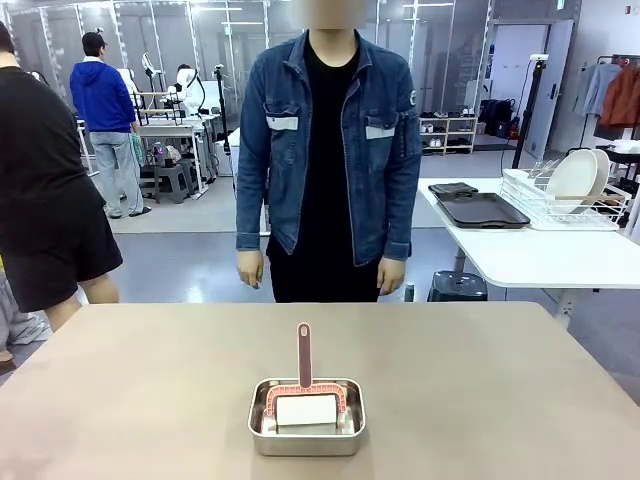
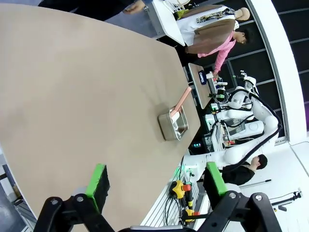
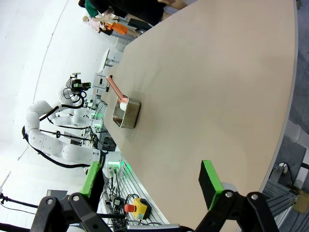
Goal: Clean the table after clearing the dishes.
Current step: Place the Lint Roller back on top of the Airtight Container.
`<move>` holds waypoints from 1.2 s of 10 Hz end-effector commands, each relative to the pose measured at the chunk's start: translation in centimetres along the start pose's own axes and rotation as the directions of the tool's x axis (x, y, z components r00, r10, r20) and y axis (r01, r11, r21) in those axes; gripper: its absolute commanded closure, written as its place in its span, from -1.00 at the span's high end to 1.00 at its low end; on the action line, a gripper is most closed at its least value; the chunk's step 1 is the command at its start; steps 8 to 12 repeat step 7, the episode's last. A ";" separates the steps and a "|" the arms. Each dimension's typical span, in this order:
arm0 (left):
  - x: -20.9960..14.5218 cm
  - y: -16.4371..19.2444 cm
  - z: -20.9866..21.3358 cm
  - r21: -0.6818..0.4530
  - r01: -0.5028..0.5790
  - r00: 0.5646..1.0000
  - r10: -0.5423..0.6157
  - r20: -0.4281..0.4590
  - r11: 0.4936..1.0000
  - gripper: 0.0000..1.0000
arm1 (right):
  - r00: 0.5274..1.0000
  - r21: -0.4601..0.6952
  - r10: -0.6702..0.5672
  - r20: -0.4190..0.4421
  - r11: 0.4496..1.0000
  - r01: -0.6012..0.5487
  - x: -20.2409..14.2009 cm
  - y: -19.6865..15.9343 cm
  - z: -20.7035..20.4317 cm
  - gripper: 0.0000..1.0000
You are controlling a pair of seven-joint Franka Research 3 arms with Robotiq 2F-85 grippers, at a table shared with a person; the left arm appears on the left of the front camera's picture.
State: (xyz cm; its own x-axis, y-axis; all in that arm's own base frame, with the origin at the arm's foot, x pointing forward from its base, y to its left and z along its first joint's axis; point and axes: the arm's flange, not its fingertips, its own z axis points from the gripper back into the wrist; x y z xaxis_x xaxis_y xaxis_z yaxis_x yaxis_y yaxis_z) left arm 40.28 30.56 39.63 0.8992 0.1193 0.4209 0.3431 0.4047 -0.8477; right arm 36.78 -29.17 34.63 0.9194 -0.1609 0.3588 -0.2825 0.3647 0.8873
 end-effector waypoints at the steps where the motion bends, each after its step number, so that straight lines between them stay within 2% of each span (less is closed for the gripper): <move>1: -0.8 -0.6 0.0 0.000 0.014 1.000 -0.014 0.001 1.000 1.00 | 1.000 -0.005 -0.004 0.009 1.000 0.004 0.0 0.3 -0.1 1.00; 12: -0.8 -0.6 0.0 0.000 0.014 1.000 -0.014 0.001 1.000 1.00 | 1.000 -0.005 -0.004 0.009 1.000 0.004 0.0 0.3 -0.1 1.00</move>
